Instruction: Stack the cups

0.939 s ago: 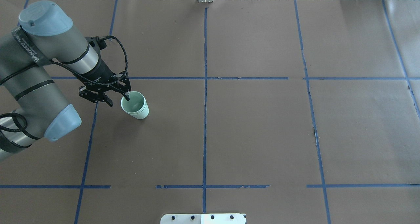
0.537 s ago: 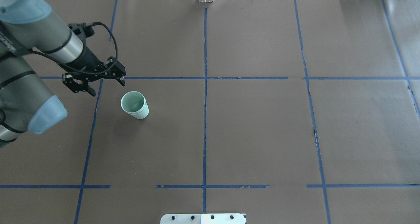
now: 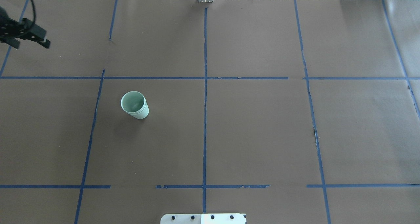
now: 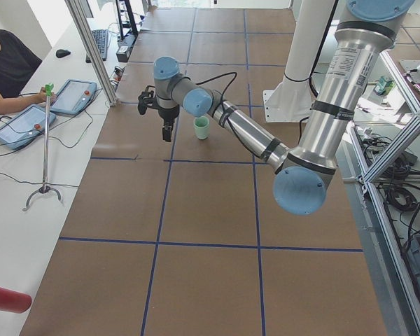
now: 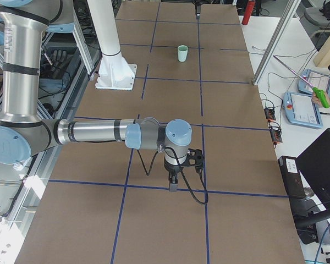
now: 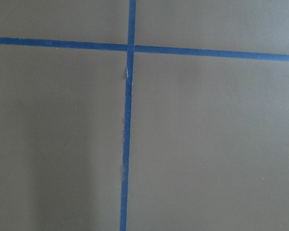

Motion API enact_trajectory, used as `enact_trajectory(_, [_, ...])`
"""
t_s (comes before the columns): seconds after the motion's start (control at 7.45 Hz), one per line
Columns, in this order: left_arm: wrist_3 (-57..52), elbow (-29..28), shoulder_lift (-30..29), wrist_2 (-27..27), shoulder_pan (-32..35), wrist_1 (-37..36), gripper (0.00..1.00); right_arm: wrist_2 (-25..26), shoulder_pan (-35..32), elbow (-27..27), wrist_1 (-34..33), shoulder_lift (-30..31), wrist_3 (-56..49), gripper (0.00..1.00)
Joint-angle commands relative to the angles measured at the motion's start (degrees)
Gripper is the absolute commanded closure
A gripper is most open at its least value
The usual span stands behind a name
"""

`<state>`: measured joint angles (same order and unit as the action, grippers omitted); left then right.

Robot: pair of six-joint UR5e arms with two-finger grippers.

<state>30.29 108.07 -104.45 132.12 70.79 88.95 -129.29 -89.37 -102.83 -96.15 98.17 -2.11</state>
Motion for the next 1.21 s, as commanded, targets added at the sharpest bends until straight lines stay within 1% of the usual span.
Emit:
enact_trajectory(0.0, [-23.85, -0.93, 9.92, 0.33, 11.00, 0.08, 0.00, 0.00, 0.07, 0.00, 0.00, 0.00, 0.00, 0.00])
enact_trajectory(0.13, [-30.58, -3.71, 12.66, 0.42, 16.70, 0.08, 0.00, 0.00, -0.01, 0.00, 0.00, 0.00, 0.00, 0.00])
enact_trajectory(0.4, [-42.46, -11.26, 17.85, 0.69, 23.23, 0.78, 0.00, 0.00, 0.07, 0.00, 0.00, 0.00, 0.00, 0.00])
enact_trajectory(0.67, [-42.86, -17.34, 18.66, 0.68, 24.05, 0.79, 0.00, 0.00, -0.01, 0.00, 0.00, 0.00, 0.00, 0.00])
enact_trajectory(0.8, [-42.25, -19.02, 18.58, 0.60, 24.05, 0.61, 0.00, 0.00, -0.01, 0.00, 0.00, 0.00, 0.00, 0.00])
enact_trajectory(0.94, [-41.38, -18.51, 18.06, 0.51, 23.96, 0.09, 0.00, 0.00, -0.01, 0.00, 0.00, -0.08, 0.00, 0.00])
enact_trajectory(1.07, [-37.97, -17.90, 17.79, 0.68, 23.96, 0.00, 0.00, 0.00, -0.01, 0.00, 0.00, -0.08, 0.00, 0.00])
